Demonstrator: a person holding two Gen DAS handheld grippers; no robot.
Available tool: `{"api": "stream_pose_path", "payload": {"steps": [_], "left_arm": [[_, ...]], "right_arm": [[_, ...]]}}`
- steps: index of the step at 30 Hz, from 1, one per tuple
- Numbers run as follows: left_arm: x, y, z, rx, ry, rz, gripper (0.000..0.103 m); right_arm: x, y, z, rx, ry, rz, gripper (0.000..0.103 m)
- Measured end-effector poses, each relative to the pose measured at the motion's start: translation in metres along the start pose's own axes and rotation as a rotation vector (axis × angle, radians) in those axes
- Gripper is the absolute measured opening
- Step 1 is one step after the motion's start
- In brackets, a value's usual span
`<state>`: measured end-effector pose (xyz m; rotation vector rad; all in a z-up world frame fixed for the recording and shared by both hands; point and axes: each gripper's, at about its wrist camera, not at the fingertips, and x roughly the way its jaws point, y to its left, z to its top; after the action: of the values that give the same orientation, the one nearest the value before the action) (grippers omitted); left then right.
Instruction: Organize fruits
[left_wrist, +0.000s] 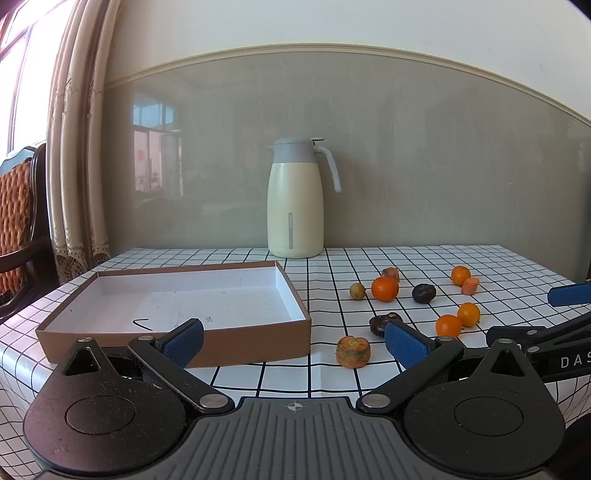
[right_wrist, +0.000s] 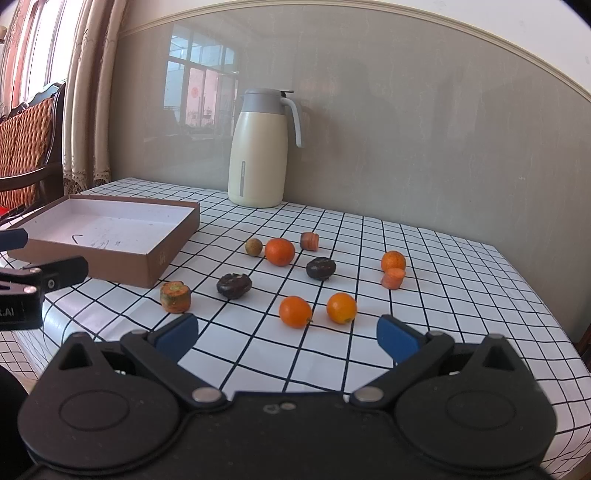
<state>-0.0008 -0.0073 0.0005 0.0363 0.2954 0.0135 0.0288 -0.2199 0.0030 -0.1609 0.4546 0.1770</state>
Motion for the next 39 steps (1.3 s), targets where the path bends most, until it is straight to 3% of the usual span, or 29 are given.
{"api": "stream_pose_path", "payload": {"steps": [8, 22, 23, 24, 25, 39], "left_arm": [[0.000, -0.001, -0.001, 0.001, -0.001, 0.009, 0.103], [0.050, -0.027, -0.005, 0.063, 0.084, -0.055, 0.103], [0.054, -0.027, -0.006, 0.057, 0.099, -0.063, 0.091], [0.060, -0.028, -0.008, 0.056, 0.124, -0.073, 0.070], [0.067, -0.030, -0.010, 0.058, 0.161, -0.088, 0.063], [0.113, -0.046, -0.020, 0.054, 0.228, -0.114, 0.061]], "right_arm": [[0.000, 0.000, 0.003, -0.006, 0.013, 0.013, 0.097], [0.054, 0.000, 0.009, -0.045, 0.078, 0.039, 0.079], [0.058, 0.001, 0.008, -0.047, 0.084, 0.041, 0.078], [0.062, 0.001, 0.007, -0.049, 0.089, 0.042, 0.077], [0.067, 0.001, 0.005, -0.050, 0.090, 0.041, 0.075], [0.103, -0.008, -0.002, -0.009, 0.117, 0.060, 0.056]]}}
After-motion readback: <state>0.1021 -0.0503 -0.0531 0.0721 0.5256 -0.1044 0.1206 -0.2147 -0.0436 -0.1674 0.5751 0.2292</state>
